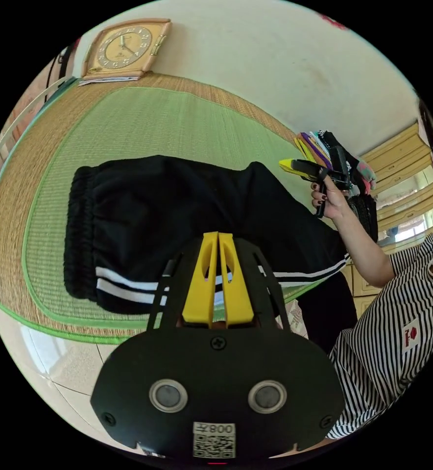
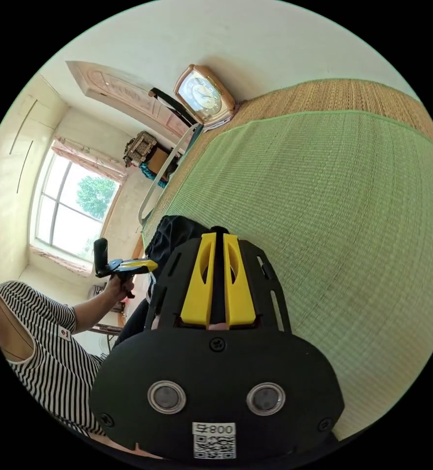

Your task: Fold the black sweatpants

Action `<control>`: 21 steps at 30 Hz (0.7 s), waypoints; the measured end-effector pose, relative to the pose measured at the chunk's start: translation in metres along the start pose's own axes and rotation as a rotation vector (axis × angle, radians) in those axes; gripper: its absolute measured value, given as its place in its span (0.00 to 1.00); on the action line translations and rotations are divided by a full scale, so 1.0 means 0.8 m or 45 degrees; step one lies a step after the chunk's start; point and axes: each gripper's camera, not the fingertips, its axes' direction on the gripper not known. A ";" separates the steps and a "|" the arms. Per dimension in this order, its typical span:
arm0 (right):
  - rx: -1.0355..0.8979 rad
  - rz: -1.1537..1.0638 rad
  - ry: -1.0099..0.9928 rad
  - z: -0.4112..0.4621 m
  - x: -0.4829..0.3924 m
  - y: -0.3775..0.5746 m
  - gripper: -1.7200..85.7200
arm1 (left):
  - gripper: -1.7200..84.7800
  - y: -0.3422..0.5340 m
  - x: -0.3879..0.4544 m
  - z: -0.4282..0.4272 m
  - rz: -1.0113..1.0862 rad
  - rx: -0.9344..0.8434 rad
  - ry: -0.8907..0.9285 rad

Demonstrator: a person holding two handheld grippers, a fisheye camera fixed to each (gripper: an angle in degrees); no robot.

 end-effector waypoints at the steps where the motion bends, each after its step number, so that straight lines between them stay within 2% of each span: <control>1: -0.018 -0.042 0.008 -0.003 -0.018 0.012 0.04 | 0.02 0.006 -0.005 -0.005 -0.030 0.005 -0.021; 6: -0.313 -0.201 0.042 0.046 -0.104 0.088 0.03 | 0.02 0.049 -0.040 -0.022 -0.164 -0.039 -0.187; 9: -0.524 -0.207 0.237 0.095 -0.126 0.133 0.02 | 0.02 0.055 -0.044 -0.022 -0.127 -0.104 -0.313; 12: -0.514 -0.193 0.186 0.101 -0.133 0.152 0.02 | 0.02 0.058 -0.048 -0.029 -0.113 -0.137 -0.398; 15: -0.516 -0.202 0.154 0.104 -0.135 0.158 0.02 | 0.02 0.067 -0.065 -0.034 -0.181 -0.106 -0.284; 21: -0.487 -0.199 0.180 0.094 -0.151 0.152 0.02 | 0.02 0.081 -0.044 -0.054 -0.160 -0.007 -0.303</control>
